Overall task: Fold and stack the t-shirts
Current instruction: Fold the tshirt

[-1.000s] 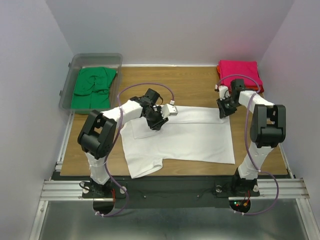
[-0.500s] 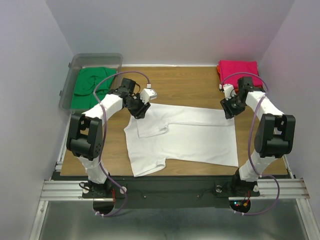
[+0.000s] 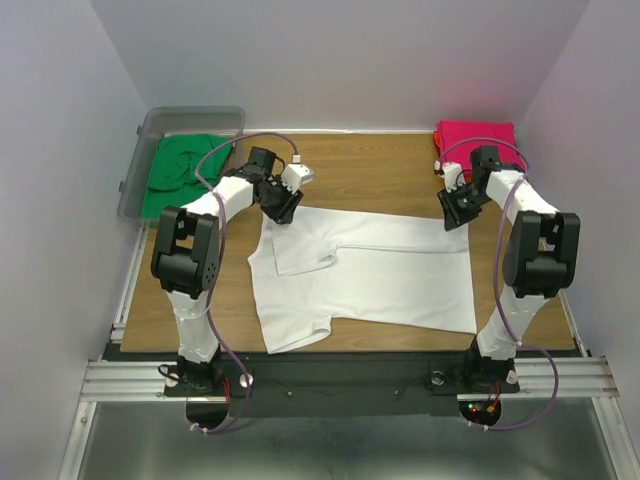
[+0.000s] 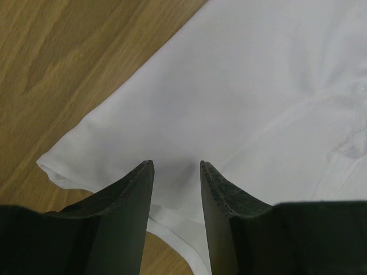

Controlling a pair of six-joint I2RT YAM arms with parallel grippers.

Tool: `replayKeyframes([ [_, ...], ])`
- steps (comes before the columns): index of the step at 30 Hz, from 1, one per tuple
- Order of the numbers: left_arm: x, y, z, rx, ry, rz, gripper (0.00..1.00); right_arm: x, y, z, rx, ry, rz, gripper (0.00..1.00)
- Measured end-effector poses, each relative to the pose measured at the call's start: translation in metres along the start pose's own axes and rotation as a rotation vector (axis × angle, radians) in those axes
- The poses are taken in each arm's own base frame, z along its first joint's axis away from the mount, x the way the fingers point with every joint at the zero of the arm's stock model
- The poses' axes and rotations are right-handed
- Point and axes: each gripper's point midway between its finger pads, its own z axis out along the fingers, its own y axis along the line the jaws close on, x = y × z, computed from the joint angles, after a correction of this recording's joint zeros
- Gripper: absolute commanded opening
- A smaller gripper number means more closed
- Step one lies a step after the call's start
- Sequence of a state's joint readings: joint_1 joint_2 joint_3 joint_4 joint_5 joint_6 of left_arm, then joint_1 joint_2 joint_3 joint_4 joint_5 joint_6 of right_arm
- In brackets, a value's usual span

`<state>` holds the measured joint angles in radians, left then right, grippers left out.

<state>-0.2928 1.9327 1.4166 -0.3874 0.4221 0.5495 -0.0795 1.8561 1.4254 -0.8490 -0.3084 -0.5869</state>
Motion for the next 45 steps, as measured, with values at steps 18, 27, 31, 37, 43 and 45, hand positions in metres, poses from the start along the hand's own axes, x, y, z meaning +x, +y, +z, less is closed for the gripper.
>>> replayKeyframes([
  [18,0.025,0.031,0.011,-0.075,0.049,-0.142,0.49,0.06,0.021,0.018,-0.037,0.132,0.008,0.42],
  [27,0.037,0.033,0.011,-0.082,0.07,-0.178,0.48,0.076,0.023,0.009,0.002,0.15,-0.04,0.32],
  [31,0.039,0.035,0.011,-0.084,0.067,-0.189,0.48,0.093,0.023,0.018,-0.005,0.204,-0.042,0.29],
  [37,0.039,0.036,0.008,-0.084,0.063,-0.195,0.47,0.095,0.016,0.016,0.021,0.213,-0.035,0.37],
  [43,0.034,0.046,-0.019,-0.112,0.041,-0.221,0.49,0.058,0.001,0.001,0.071,0.119,-0.018,0.45],
  [45,0.022,0.052,-0.032,-0.131,0.006,-0.219,0.49,0.036,-0.009,-0.009,0.105,0.061,-0.019,0.45],
])
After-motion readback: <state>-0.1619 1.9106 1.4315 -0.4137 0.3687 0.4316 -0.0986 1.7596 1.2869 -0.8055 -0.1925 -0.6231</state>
